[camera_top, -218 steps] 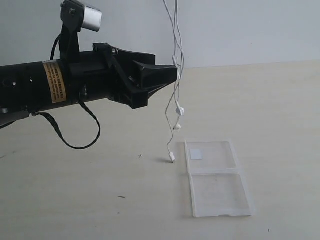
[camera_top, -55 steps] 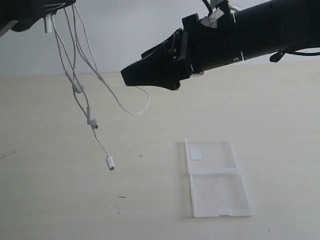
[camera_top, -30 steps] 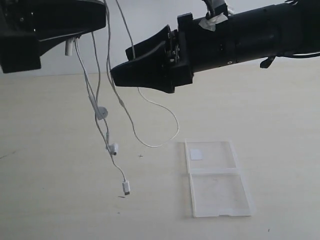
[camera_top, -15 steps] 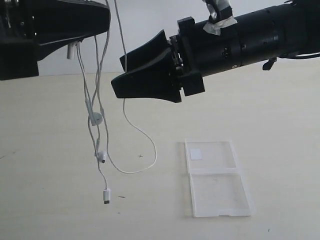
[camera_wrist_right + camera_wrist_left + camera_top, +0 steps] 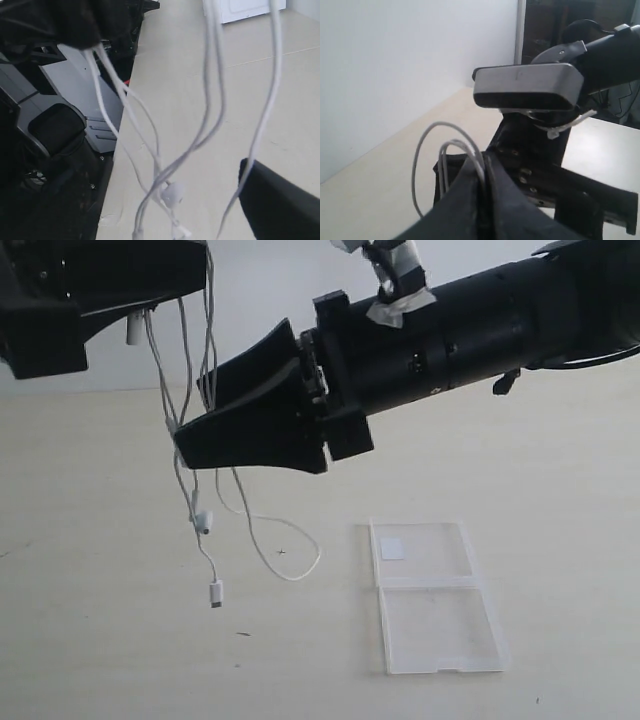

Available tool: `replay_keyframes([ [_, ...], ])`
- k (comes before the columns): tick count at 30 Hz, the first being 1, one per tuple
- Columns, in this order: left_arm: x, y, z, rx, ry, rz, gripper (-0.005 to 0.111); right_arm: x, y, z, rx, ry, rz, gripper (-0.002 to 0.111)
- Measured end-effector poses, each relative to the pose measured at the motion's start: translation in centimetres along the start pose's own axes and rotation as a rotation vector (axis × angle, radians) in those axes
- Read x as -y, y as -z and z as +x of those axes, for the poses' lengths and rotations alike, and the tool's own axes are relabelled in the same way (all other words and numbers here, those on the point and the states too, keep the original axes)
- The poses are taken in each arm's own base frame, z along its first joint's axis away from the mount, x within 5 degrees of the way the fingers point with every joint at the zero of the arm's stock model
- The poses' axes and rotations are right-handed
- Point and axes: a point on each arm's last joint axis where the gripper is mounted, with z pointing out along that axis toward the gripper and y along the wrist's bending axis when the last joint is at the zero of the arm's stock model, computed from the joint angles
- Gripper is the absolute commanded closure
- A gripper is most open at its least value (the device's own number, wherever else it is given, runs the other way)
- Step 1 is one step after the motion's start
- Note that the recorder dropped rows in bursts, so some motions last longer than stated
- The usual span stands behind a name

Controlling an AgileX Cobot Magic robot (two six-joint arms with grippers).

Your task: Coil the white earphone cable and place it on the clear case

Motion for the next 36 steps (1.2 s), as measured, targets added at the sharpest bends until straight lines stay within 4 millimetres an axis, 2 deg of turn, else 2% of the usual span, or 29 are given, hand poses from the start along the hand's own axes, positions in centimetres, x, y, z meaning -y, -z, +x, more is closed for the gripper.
replay_keyframes([
  [10,-0.5,0.0,-0.1,0.011,0.006,-0.051,0.107,-0.4,-2.3,-0.3,0.004,-0.004,0.048,0.031],
  [23,-1.0,0.1,-0.4,0.044,0.061,-0.106,0.107,-0.2,-2.8,-0.7,0.045,-0.029,0.095,0.032],
  [28,-0.9,0.2,-1.4,0.075,0.056,-0.105,0.107,-0.1,-2.7,-0.8,0.054,-0.037,0.112,0.040],
  [36,-0.9,0.2,-1.5,0.081,0.072,-0.100,0.107,0.0,-2.7,-1.1,0.090,-0.058,0.118,0.051],
])
